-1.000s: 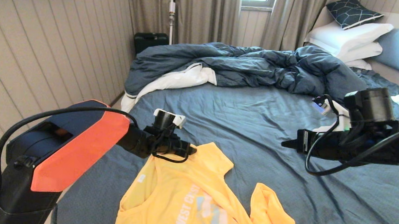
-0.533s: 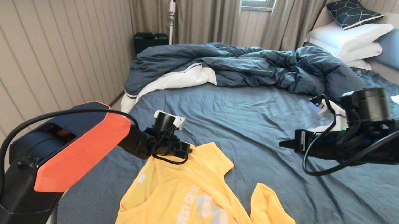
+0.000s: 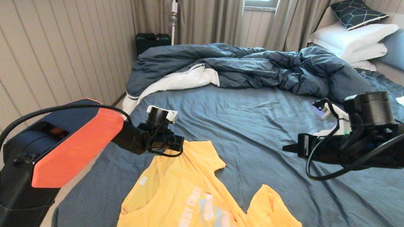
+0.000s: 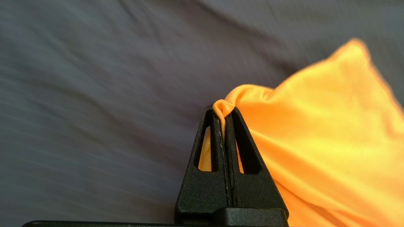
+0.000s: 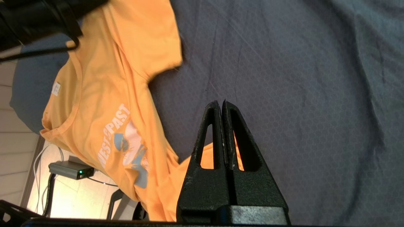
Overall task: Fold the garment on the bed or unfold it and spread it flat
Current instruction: Unford the yellow T-shirt
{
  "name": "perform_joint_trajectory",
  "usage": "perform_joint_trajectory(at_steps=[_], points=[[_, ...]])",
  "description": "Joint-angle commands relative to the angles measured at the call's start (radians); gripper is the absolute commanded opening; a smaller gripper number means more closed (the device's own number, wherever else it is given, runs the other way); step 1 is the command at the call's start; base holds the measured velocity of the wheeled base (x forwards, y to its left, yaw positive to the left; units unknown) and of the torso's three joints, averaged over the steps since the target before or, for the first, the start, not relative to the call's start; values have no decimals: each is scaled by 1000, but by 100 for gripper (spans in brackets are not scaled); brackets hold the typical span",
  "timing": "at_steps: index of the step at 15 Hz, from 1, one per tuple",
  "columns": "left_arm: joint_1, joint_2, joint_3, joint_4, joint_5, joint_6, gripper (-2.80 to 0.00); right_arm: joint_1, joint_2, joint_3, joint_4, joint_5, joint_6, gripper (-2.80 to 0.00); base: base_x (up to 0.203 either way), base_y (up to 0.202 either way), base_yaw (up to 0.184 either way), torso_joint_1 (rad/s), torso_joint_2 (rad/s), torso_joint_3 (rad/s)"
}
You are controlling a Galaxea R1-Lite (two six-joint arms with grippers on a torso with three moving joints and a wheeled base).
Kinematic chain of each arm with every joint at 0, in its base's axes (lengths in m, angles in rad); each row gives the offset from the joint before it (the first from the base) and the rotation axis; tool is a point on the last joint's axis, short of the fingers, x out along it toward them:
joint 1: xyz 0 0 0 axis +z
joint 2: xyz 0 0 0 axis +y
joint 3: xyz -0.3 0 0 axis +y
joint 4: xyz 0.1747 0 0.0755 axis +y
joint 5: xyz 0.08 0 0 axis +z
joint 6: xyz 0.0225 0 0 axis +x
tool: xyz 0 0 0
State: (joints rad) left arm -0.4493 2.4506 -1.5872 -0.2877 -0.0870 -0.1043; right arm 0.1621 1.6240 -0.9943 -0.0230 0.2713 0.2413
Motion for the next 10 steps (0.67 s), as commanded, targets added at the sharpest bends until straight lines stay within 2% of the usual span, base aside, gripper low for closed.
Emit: perform_joint_trajectory(at_steps=[1,5,10], points=[[29,0,-30,-1,8,-2,-280,3,5,7,0,2,1,-280,0,0,0,0,0,0],[83,13,-115,18,14,-2,-280,5,9,11,0,1,-3,-280,0,0,0,0,0,0],[152,90,-328,118,59,-3,-280,6,10,19,-11,0,-5,-280,0,0,0,0,0,0]])
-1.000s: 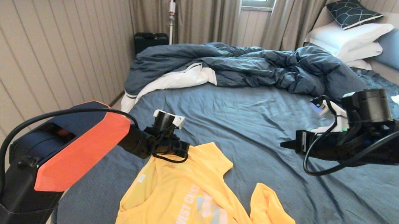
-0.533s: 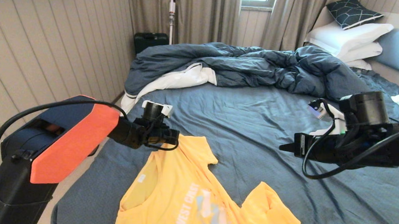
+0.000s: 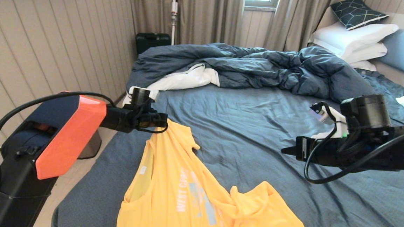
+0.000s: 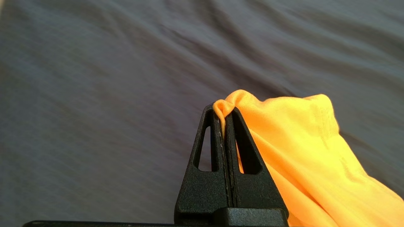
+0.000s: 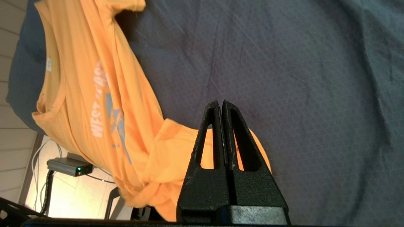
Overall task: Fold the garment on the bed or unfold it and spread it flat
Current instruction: Unford the yellow T-shirt
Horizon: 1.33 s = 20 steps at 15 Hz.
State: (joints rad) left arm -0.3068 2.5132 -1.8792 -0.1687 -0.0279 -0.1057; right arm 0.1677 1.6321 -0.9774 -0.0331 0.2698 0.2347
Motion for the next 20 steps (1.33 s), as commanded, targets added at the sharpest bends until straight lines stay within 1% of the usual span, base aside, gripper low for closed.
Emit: perform_joint_trajectory(at_steps=[1,5,8,10,14,20], points=[[25,39,-54,27,3,2,-280,1,3,7,-3,1,2,-280,0,0,0,0,0,0],[57,49,-57,19,8,2,-280,3,5,19,-13,0,2,-280,0,0,0,0,0,0],[93,49,-57,-17,10,1,-280,3,4,46,-42,0,2,-280,0,0,0,0,0,0],[110,46,-64,-23,42,3,-280,3,5,74,-89,-3,2,-280,0,0,0,0,0,0],[117,56,-60,-29,52,12,-280,4,3,80,-106,0,0,-280,0,0,0,0,0,0],[114,46,-50,19,67,12,-280,9,2,71,-106,2,0,-280,0,0,0,0,0,0]])
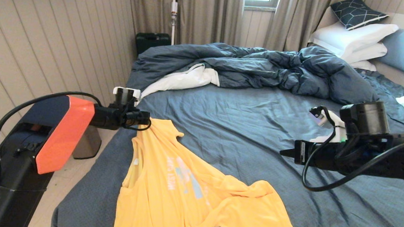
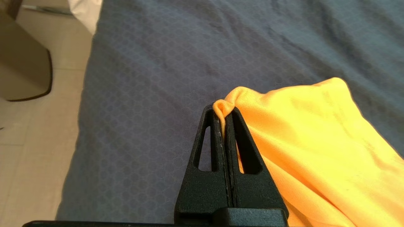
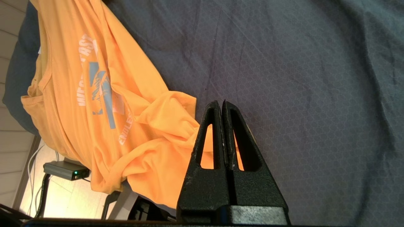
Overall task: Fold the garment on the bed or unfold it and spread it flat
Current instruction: Unford the yellow T-shirt
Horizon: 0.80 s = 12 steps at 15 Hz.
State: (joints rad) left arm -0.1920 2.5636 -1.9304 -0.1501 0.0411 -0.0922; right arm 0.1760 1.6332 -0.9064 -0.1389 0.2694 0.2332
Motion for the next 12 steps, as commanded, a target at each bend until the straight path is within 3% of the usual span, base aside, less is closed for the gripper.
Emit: perform_joint_trajectory(at_steps=[1,2,8,12], points=[[-4,-3,4,0,13,0,-114,0,0,0,-1,2,0,-280,0,0,0,0,0,0],[-4,-5,4,0,23,3,0,0,0,-1,-1,2,0,-280,0,0,0,0,0,0],[-3,-149,122,-2,28,-19,0,41,-1,-24,4,7,-23,-280,0,0,0,0,0,0],[4,-371,435,-7,36,-81,0,162,36,-111,65,0,-20,-280,0,0,0,0,0,0]])
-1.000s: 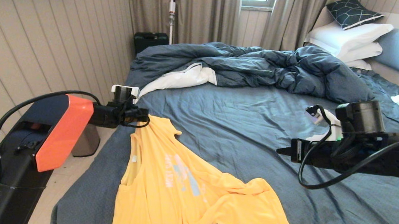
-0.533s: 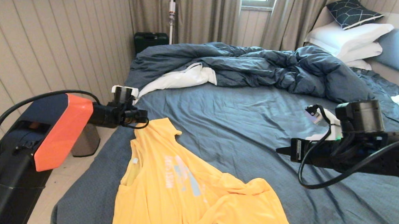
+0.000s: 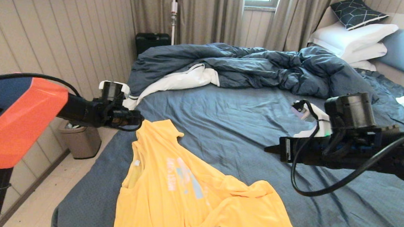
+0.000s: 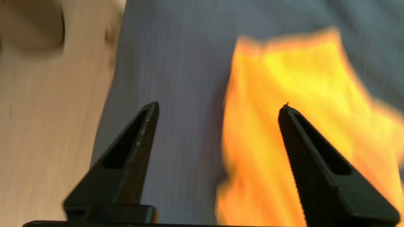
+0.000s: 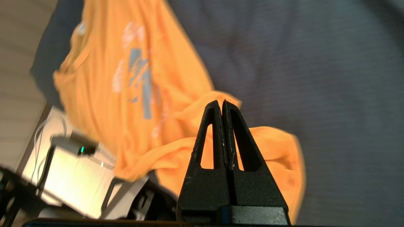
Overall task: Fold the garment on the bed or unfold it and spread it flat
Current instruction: Unford the yellow T-shirt
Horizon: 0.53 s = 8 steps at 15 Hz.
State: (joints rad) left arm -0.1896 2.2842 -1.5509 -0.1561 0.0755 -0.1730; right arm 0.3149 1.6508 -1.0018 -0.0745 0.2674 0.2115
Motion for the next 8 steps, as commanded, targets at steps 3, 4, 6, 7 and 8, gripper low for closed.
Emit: perform_joint_trajectory(at_steps=[3,4,6,7,8], points=[[3,-268,383,-38,-3,-76,0,116,115,-108,90,-7,-4,-280,0,0,0,0,0,0],[3,-311,484,-81,-2,-110,0,133,143,-146,148,-9,-14,0,0,0,0,0,0,0],[4,-379,648,-214,1,-156,0,163,200,-236,251,-26,-43,0,0,0,0,0,0,0],[1,-401,690,-289,2,-171,0,171,223,-276,281,-41,-53,0,0,0,0,0,0,0],[-5,-403,700,-304,-6,-177,0,189,239,-301,315,-48,-64,0,0,0,0,0,0,0]])
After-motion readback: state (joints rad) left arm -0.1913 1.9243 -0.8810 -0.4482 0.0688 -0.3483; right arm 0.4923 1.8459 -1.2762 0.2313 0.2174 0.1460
